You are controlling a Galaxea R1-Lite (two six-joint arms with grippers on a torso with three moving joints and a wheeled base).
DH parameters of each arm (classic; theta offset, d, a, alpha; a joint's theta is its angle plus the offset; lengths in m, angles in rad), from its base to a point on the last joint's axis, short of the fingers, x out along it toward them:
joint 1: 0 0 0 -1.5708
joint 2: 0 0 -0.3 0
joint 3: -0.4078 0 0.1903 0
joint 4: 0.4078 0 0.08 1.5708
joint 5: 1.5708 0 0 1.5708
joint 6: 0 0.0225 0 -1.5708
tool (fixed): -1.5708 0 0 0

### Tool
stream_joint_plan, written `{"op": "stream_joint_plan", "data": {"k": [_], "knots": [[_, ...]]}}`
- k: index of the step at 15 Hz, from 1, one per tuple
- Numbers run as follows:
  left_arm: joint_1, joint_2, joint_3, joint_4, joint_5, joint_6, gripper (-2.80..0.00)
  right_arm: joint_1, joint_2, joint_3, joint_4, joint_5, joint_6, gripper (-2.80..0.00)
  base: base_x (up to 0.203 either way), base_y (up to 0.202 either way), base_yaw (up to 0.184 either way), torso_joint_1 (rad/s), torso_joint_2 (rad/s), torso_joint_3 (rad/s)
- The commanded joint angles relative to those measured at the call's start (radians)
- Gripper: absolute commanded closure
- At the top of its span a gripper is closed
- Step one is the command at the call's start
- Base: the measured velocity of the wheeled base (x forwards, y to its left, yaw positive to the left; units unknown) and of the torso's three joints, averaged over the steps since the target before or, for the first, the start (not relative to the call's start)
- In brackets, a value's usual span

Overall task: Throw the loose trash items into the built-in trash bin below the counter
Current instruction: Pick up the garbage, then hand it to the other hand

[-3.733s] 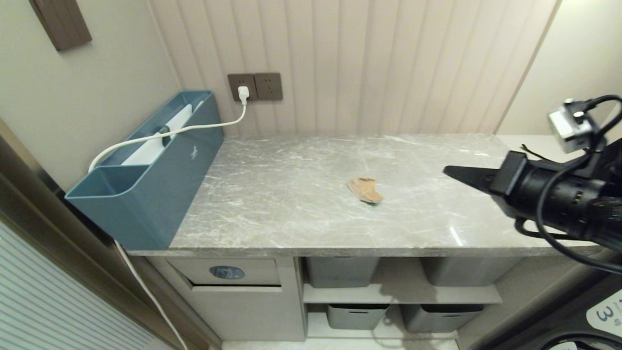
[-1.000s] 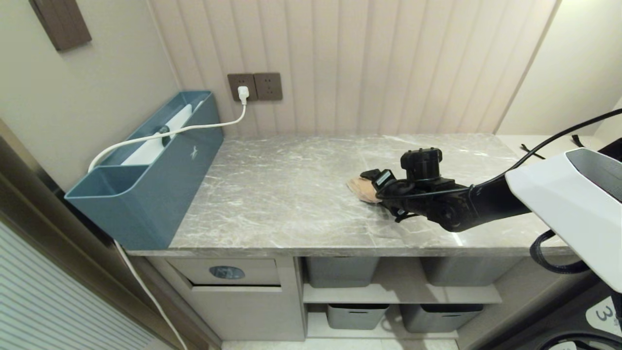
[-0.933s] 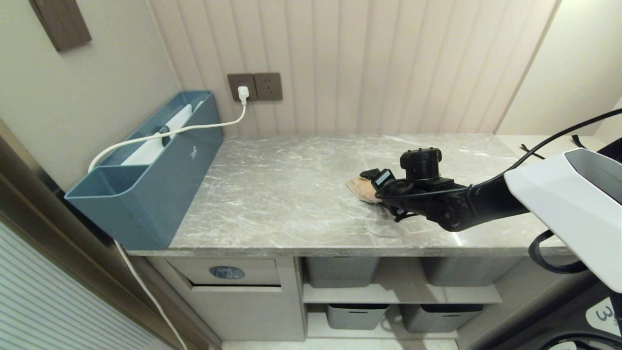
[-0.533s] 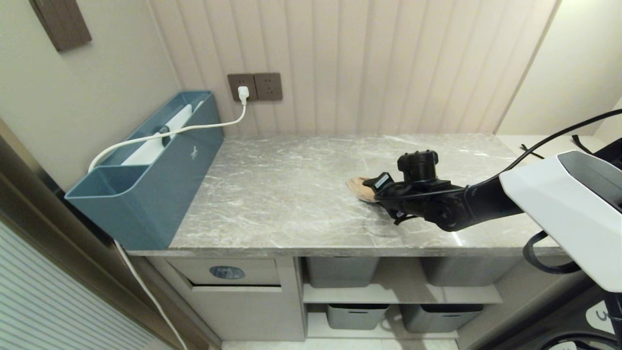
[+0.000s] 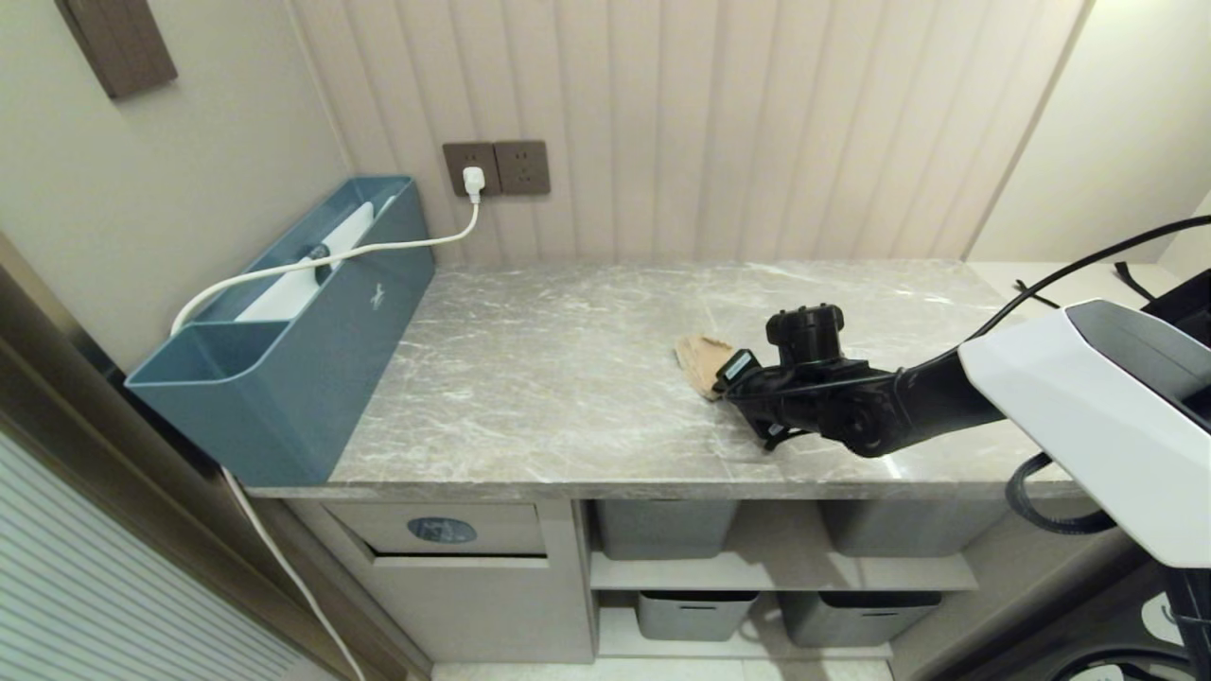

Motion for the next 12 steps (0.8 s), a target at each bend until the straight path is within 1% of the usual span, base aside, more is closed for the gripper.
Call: {"op": "stream_joint_plan", "data": {"k": [1,4,6,8,10,11,12], "knots": [[0.000,0.000,0.000,0.000,0.000,0.000,0.00,0.000,-0.037,0.013,-0.005,0.002,0.005,0.00,0.000,0.000,0.000,0.000,0.00,0.000],[0.000,0.000,0.000,0.000,0.000,0.000,0.00,0.012,-0.185,0.027,-0.005,0.038,-0.006,0.00,0.000,0.000,0.000,0.000,0.00,0.000],[0.000,0.000,0.000,0.000,0.000,0.000,0.00,0.051,-0.303,0.053,-0.004,0.047,-0.024,0.00,0.000,0.000,0.000,0.000,0.00,0.000],[0.000,0.000,0.000,0.000,0.000,0.000,0.00,0.102,-0.423,0.095,0.013,0.050,-0.052,0.00,0.000,0.000,0.000,0.000,0.00,0.000],[0.000,0.000,0.000,0.000,0.000,0.000,0.00,0.188,-0.541,0.141,0.073,0.050,-0.075,0.00,0.000,0.000,0.000,0.000,0.00,0.000],[0.000,0.000,0.000,0.000,0.000,0.001,0.00,0.218,-0.595,0.186,0.108,0.050,-0.099,0.00,0.000,0.000,0.000,0.000,0.00,0.000],[0.000,0.000,0.000,0.000,0.000,0.000,0.00,0.230,-0.634,0.263,0.126,0.050,-0.136,0.00,0.000,0.000,0.000,0.000,0.00,0.000]]}}
